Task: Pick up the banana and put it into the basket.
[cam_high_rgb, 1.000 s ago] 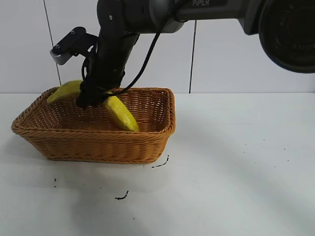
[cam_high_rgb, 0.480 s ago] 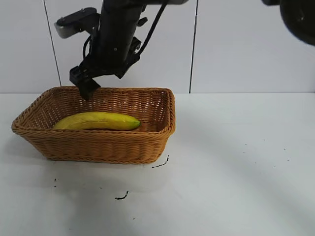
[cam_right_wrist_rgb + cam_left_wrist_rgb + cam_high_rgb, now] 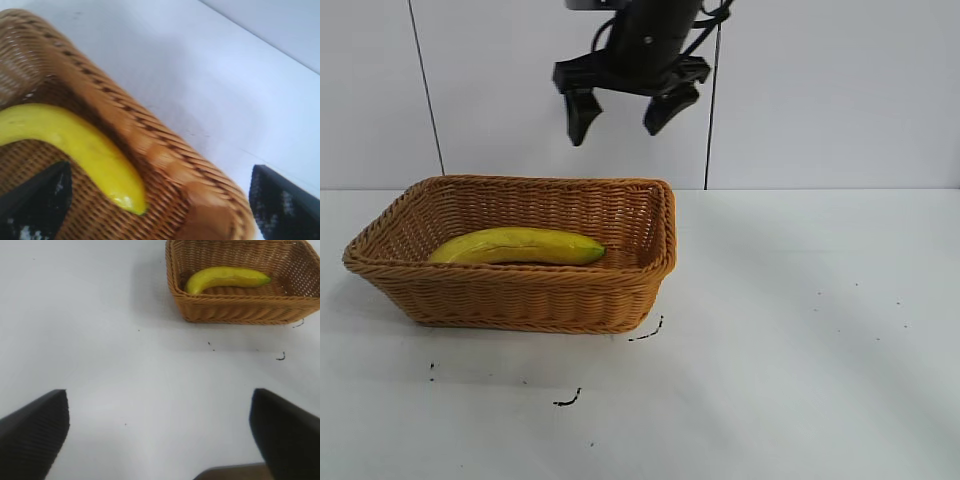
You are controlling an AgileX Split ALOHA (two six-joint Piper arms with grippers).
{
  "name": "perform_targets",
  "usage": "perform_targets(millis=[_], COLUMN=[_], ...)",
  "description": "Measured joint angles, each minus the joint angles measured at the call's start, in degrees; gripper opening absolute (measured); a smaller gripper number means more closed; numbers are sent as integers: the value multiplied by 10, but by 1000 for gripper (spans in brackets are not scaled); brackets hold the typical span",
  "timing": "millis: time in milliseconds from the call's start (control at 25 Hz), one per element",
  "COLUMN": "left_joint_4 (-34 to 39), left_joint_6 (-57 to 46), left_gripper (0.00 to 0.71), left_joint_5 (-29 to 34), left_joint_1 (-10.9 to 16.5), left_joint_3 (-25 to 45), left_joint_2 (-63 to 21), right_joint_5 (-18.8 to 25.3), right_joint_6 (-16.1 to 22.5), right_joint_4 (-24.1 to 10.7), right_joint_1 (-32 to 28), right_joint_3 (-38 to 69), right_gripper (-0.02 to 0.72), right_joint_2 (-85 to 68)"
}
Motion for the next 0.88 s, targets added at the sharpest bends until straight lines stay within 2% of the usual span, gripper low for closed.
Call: perform_targets(millis=[240, 480, 640, 880], left_joint_4=[0, 0, 0, 0], left_joint_6=[0, 0, 0, 0], left_gripper=[695, 695, 695, 695], left_joint_5=[0, 0, 0, 0], left_joint_1=[0, 0, 0, 0], left_joint_3=[0, 0, 0, 0], left_joint_2=[0, 0, 0, 0], right_joint_5=[57, 92, 99, 99], right_joint_6=[4, 4, 4, 4], right_joint_4=[-1, -9, -11, -11], right_joint_1=[-102, -192, -225, -242], right_joint_3=[0, -2, -2, 5], right_gripper=[689, 689, 689, 689], right_joint_2=[0, 0, 0, -7])
